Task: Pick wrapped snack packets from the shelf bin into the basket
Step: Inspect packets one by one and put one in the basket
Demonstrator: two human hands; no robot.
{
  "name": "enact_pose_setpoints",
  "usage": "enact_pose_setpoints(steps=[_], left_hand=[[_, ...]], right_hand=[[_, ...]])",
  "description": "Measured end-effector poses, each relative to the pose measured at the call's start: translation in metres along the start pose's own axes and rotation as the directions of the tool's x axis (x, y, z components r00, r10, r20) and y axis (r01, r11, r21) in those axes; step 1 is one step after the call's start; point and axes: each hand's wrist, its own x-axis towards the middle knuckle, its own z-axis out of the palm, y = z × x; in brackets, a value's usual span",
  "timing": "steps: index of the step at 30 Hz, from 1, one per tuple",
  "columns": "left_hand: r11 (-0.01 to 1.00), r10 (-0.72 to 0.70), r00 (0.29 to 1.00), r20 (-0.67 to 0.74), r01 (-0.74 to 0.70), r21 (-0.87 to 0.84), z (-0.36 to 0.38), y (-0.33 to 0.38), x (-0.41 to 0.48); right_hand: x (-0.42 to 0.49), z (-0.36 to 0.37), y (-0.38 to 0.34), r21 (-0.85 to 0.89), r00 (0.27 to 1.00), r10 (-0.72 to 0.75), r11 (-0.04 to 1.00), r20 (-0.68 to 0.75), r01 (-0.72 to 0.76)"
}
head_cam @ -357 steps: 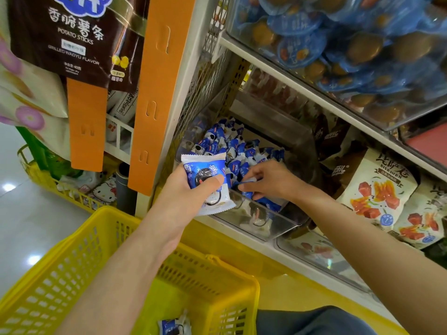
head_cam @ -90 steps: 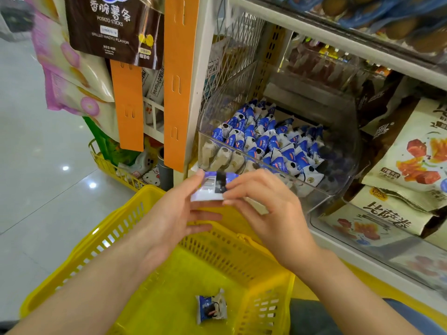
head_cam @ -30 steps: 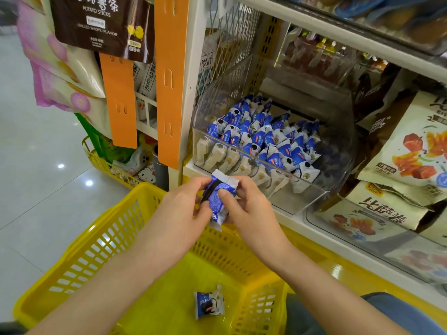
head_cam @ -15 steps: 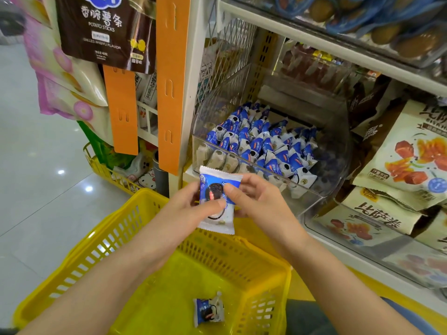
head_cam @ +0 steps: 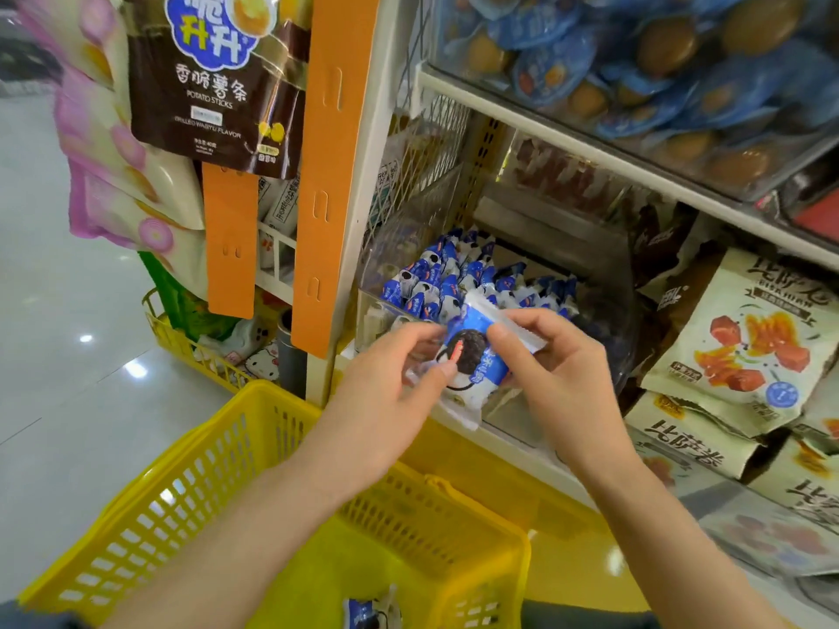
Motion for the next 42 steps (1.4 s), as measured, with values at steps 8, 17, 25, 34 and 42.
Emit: enact_pose_setpoints(steps=[8,17,25,34,42], left_hand=[[0.84,0.199,0.975,0.104,-0.224,0.494,0.021,-0.002,0.034],[0.757,0.176,0.967,0.185,-0.253,0.602,0.031,-0.008,0.041],[0.792,0.206,0.963,0.172,-0.267,0.549,0.031,-0.011,0.042],[0.835,0.205,0.975,0.086,-0.22,0.505,0.01,-0.017,0.043],[0.799,0.21,0.972,0.105,-0.232,0.555,-0.025,-0.029,0.044]], right_hand=[[0.056,-0.06,-0.015,-0.626,0.965,-0.22,0.775,-0.144,0.084],[0.075,-0.046,0.004,-0.963,0.927,0.359,0.269,0.11,0.011],[0.08,-0.034,0.03,-0.87,0.777,0.599,0.471,0.193,-0.147],[0.088,-0.027,0.019,-0.899,0.922,0.375,0.431,0.1,-0.078],[0.148,0.042,0.025,-0.711,0.962,0.097,0.693,0.254,0.118]])
